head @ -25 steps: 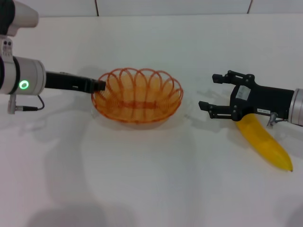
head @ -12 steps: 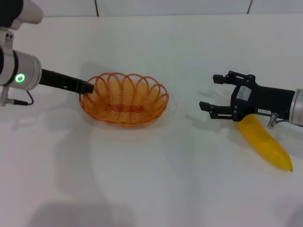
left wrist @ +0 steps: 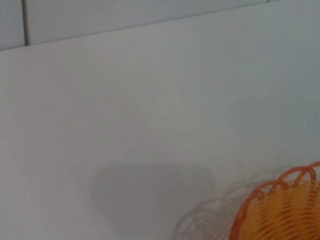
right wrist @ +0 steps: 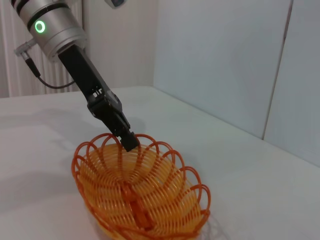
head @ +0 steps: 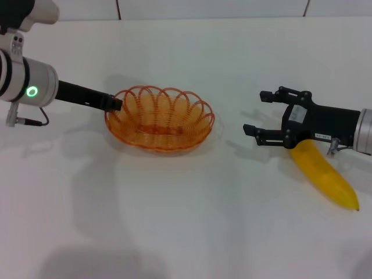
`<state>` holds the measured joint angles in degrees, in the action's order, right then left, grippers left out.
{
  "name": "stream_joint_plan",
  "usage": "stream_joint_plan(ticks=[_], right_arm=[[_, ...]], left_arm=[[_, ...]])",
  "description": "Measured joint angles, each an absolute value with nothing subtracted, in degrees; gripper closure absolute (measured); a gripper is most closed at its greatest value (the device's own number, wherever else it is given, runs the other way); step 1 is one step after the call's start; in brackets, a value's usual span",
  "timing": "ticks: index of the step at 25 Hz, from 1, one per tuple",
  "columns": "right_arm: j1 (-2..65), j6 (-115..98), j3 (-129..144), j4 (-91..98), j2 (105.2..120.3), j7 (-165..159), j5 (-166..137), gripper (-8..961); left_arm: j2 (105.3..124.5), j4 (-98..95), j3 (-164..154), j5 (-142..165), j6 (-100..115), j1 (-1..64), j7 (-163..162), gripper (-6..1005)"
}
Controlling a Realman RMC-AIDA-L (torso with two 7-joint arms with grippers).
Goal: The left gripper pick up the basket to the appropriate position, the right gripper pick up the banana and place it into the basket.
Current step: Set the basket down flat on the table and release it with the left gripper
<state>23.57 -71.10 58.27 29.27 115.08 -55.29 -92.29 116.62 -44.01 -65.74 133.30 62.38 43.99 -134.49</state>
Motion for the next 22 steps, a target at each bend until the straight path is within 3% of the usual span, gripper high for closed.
stream_joint_plan(ticks=[13,19,22], right_arm=[[23.59,-71.1,58.26,29.27,115.05,-55.28,-92.19,106],[23.45,-71.1,57.55,29.27,115.05,-55.28,-92.19,107],[23.09,-71.11,56.14,29.26,115.05,-55.28,-92.19,108]], left_arm=[[116.81,-43.18,-65.8,132.77,61.88,43.45,-134.74,918],[116.81,-44.77,-66.39,132.67,62.25,43.21,-132.82,755],[116.86,-50.7,-68.19,132.84,62.92,40.2,-131.91,612]])
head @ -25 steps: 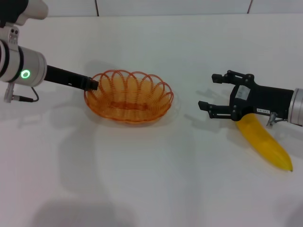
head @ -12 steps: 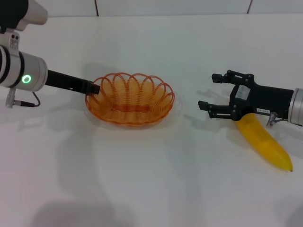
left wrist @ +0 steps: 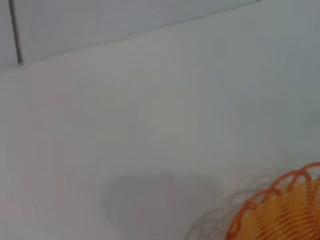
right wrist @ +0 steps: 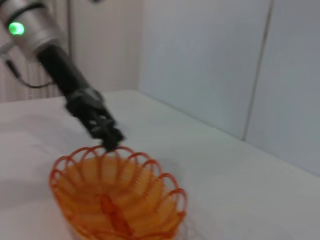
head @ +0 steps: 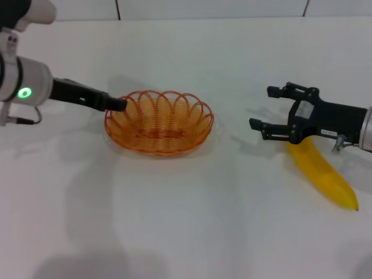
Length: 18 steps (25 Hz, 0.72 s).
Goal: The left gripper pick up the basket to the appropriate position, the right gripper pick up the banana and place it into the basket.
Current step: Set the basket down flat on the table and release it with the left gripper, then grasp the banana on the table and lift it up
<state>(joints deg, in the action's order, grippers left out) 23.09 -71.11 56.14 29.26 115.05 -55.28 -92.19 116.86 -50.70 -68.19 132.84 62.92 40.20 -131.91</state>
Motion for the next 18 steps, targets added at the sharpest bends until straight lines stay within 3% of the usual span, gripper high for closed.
stream_joint_plan(ticks=[5,6,11,16,18], right_arm=[[22.98,-71.11,54.63,29.27,115.18,-55.27,-92.19,108],[22.99,-71.11,54.63,29.26,115.22,-55.25,-92.19,109],[22.15,-71.11,54.18,29.27,115.18,-55.18,-92.19,109],[21.28,-71.13,52.52,29.27,115.11,-54.99,-92.22,110],[21.03,-71.13,52.35,29.27,115.04,-55.0,-92.24,111]], left_arm=[[117.12,-71.13,-76.3,127.26,59.28,24.48,-128.1,435],[117.12,-75.8,-80.0,123.26,55.35,18.3,-123.84,408],[117.14,-80.1,-90.92,105.3,41.56,4.16,-101.3,265],[117.16,-74.79,-93.93,84.55,40.85,-0.75,-74.94,91],[117.16,-70.19,-93.87,75.08,43.5,-1.28,-63.09,91]])
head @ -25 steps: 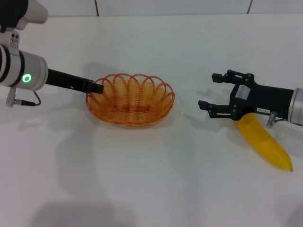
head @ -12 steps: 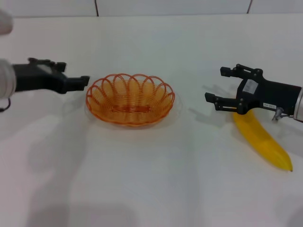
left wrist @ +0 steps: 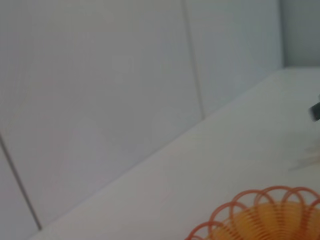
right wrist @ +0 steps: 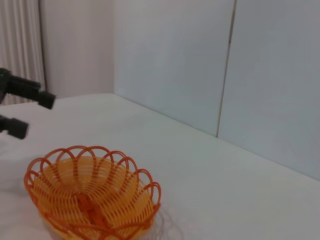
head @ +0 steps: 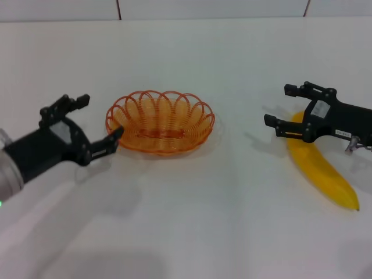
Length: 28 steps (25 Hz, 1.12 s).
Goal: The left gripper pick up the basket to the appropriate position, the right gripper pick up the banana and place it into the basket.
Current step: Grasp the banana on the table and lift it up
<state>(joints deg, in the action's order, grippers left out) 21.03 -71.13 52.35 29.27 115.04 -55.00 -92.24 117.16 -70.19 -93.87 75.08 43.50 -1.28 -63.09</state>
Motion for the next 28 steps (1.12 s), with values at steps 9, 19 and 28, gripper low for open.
stream_joint_plan(ticks=[9,19,28], right_arm=[[20.77,-71.2,52.12,29.27,114.78,-55.13,-92.22,112],[21.24,-71.77,52.09,29.67,114.83,-55.06,-94.31,114],[20.99,-71.87,51.62,29.97,115.11,-54.6,-94.74,115]], left_arm=[[116.31,-29.12,-91.23,27.46,79.3,3.4,-13.52,91],[109.95,-0.27,-90.4,34.29,88.42,23.33,-28.43,91],[110.96,-0.86,-89.96,36.76,84.59,22.99,-26.96,91]])
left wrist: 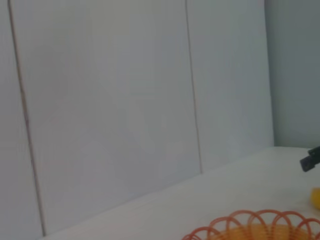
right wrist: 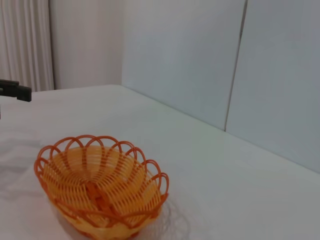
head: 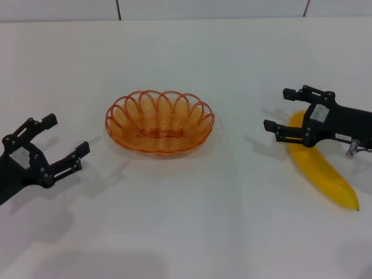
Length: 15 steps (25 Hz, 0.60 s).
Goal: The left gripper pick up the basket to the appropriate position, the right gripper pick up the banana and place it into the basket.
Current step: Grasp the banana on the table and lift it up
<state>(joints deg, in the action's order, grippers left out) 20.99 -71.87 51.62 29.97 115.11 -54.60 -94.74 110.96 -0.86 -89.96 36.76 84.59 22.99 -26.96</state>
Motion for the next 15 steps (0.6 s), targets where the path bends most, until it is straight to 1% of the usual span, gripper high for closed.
stream_joint_plan(ticks=[6,11,15], right_arm=[[19.71,-75.42,51.92,32.58,115.07,-56.03,-98.15,116],[16.57,-78.02,51.56,42.55,114.75,-69.79,-105.57,117],[16.4,-78.37,51.56,47.97,114.71,-78.76,-110.75,118]], left_arm=[[111.84,-1.03,-88.77,34.81,84.09,22.15,-24.92,91],[112.06,-1.12,-88.7,34.23,84.11,22.09,-24.22,91],[112.06,-1.14,-88.66,33.63,83.86,22.13,-23.55,91]])
